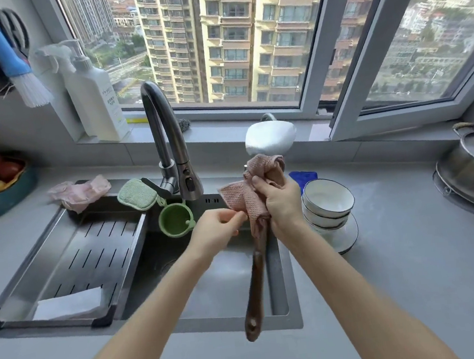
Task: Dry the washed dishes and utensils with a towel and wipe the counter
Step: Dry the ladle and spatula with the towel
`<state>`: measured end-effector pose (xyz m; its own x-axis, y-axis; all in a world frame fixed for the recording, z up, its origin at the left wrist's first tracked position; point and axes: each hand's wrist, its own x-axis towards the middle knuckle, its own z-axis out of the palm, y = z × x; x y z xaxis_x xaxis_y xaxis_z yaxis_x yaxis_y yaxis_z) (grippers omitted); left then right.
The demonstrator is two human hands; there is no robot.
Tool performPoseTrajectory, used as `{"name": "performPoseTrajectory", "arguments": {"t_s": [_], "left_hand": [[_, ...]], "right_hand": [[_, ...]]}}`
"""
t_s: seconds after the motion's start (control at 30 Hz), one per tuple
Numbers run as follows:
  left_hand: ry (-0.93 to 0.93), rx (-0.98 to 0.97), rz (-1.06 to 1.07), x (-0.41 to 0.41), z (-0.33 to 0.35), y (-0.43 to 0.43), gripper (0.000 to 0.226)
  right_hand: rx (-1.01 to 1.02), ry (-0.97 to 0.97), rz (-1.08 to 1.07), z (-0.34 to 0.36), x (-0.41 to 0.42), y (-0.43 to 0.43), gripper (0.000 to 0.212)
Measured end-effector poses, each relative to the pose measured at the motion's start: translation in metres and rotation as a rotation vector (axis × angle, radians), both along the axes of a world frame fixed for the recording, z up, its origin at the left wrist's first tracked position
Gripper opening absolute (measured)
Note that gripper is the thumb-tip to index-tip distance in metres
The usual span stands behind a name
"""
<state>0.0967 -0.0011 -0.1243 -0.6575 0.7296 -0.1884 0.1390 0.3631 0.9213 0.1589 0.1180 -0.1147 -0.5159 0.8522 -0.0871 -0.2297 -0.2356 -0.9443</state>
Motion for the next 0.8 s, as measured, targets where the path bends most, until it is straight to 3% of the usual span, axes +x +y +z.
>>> {"name": "performPoseTrajectory", "arguments": {"t_s": [0.07, 0.13, 0.23, 0.3, 0.4, 0.43, 0.5, 0.7, 0.8], "left_hand": [[-0.050, -0.007, 0.124, -0.015, 0.024, -0.010, 0.037], [-0.240, 0.032, 0.176, -0.032, 0.054, -0.020, 0.058], [-0.574, 0.056, 0.033, -0.044, 0.089, -0.029, 0.083], [-0.621, -0.024, -0.030, -0.040, 0.097, -0.027, 0.074], [-0.501, -0.113, -0.073, -0.023, 0.081, -0.021, 0.022], [-0.473, -0.095, -0.061, -0.021, 0.072, -0.018, 0.013], [-0.397, -0.037, -0.024, -0.021, 0.061, -0.015, 0.017], [-0.334, 0.023, -0.052, -0.023, 0.062, -0.011, 0.007], [-0.340, 0.016, -0.084, -0.012, 0.059, 0.004, 0.010]], "right_hand": [[0.240, -0.085, -0.004, 0.002, 0.017, 0.001, 0.017], [0.580, -0.133, 0.046, 0.004, 0.039, -0.002, 0.019], [1.070, -0.139, 0.232, 0.002, 0.065, 0.000, 0.024], [1.458, -0.207, 0.194, -0.005, 0.076, 0.008, 0.033], [1.814, -0.295, 0.039, -0.008, 0.089, 0.014, 0.036], [1.884, -0.318, 0.027, -0.009, 0.093, 0.017, 0.036], [1.982, -0.378, 0.045, -0.009, 0.106, 0.025, 0.038], [1.987, -0.626, 0.066, -0.004, 0.180, 0.067, 0.037], [1.889, -0.754, 0.151, -0.003, 0.205, 0.072, 0.067]]}}
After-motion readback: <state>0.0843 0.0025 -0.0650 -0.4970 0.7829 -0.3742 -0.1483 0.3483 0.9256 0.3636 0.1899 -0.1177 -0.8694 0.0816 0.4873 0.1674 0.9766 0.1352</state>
